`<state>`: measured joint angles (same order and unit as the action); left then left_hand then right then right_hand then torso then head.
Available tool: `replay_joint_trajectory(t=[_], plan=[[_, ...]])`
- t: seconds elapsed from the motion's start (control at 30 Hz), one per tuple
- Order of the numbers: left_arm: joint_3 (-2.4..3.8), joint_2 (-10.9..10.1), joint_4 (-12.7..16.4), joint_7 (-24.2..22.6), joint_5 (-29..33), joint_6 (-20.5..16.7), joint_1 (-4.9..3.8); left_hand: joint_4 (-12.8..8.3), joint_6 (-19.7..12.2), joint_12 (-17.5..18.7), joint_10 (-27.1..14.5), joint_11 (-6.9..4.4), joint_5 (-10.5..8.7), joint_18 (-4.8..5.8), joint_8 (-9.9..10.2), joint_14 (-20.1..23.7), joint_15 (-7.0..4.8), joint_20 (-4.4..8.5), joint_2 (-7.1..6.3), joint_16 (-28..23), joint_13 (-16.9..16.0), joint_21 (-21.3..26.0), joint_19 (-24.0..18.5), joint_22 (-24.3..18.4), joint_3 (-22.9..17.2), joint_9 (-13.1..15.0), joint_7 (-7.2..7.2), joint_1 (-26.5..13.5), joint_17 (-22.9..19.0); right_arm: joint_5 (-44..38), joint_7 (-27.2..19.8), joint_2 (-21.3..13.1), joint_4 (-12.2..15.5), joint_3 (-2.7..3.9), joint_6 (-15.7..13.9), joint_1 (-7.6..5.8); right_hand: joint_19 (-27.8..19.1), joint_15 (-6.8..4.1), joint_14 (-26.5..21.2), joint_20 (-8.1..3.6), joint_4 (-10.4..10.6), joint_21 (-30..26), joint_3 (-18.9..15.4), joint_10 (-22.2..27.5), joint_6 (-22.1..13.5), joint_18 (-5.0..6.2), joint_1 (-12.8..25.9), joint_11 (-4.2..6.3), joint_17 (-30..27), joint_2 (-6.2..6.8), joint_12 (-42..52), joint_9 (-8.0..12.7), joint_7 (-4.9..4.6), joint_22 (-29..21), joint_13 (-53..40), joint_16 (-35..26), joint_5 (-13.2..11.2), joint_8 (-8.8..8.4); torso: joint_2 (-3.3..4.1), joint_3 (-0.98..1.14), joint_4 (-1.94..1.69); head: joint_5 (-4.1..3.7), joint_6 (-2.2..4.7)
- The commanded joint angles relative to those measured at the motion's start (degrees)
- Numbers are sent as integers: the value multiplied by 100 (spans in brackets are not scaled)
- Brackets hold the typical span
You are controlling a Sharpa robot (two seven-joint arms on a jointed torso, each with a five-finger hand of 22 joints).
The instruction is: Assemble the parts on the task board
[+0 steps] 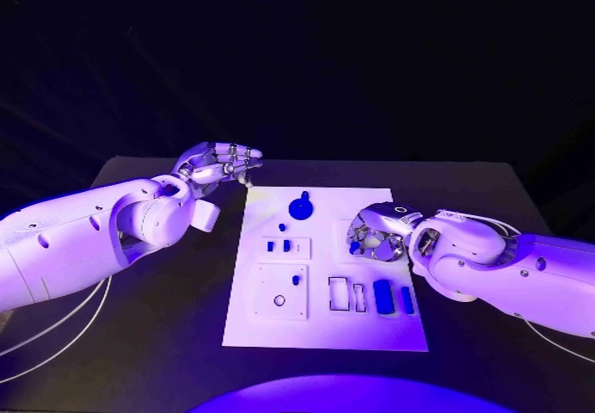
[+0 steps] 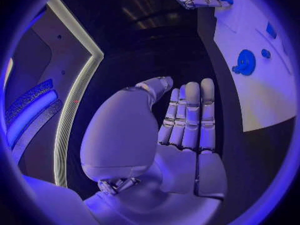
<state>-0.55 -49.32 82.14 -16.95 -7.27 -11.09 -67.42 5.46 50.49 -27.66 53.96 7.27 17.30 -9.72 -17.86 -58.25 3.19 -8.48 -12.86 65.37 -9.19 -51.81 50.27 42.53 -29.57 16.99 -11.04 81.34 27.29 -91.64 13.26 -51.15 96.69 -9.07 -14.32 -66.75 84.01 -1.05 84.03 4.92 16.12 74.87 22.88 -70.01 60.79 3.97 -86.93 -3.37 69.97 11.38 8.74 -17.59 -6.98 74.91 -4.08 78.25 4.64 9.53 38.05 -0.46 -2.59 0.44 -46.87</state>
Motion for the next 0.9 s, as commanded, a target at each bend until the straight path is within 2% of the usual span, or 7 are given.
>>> replay_joint_trajectory(t=[0.03,0.17,0.3,0.57,0.9], plan=[[4,2,16,-14,8,91,-3,5,-24,-33,-33,5,7,-78,-14,28,-3,-23,33,-24,8,33,11,-5,41,-6,-4,10,-10,-28,-27,15,12,-4,-27,11,277,-14,213,-52,0,31,64,-40,13,-119,49,-10,4,44,-39,-9,-16,945,-9,46,-13,-31,-2,-3,-1,-7,-8],[4,2,16,-9,6,94,-3,6,-25,-38,-40,5,8,-79,-18,30,-2,-24,40,-26,8,38,12,-8,44,-5,-3,13,-12,-16,-14,18,24,-4,-95,13,287,-22,218,-55,-29,73,211,-100,83,-126,80,1,19,36,-62,-38,-5,966,-26,61,30,3,-2,-3,-1,-12,-7],[4,3,14,-5,4,98,-3,6,-25,-38,-40,5,8,-79,-18,30,-2,-24,40,-26,8,38,12,-8,44,-5,-3,13,-12,134,-30,4,65,-4,-225,14,330,-67,234,-84,-132,258,473,-282,285,-158,83,61,68,-73,-46,-127,57,1044,-73,102,9,134,-4,-1,-2,-19,-9],[3,7,1,0,4,98,-3,2,-25,-41,-43,5,9,-80,-21,30,-3,-24,43,-26,8,40,13,-9,44,-4,-3,21,-13,671,-58,-127,298,2,-466,-11,345,-104,236,-124,-309,327,699,-428,345,-171,187,105,57,-97,-73,-246,94,1081,-122,111,52,247,-8,0,1,-25,-2],[-2,37,-34,-2,4,100,-2,-1,-25,-42,-45,5,9,-80,-22,31,-3,-24,45,-26,8,41,14,-10,43,-4,-2,26,-14,1053,-51,-288,750,29,-647,-240,354,-107,239,-132,-430,370,800,-469,323,-180,279,106,64,-70,-113,-320,88,1104,-145,122,106,297,-25,-13,1,-34,18]])
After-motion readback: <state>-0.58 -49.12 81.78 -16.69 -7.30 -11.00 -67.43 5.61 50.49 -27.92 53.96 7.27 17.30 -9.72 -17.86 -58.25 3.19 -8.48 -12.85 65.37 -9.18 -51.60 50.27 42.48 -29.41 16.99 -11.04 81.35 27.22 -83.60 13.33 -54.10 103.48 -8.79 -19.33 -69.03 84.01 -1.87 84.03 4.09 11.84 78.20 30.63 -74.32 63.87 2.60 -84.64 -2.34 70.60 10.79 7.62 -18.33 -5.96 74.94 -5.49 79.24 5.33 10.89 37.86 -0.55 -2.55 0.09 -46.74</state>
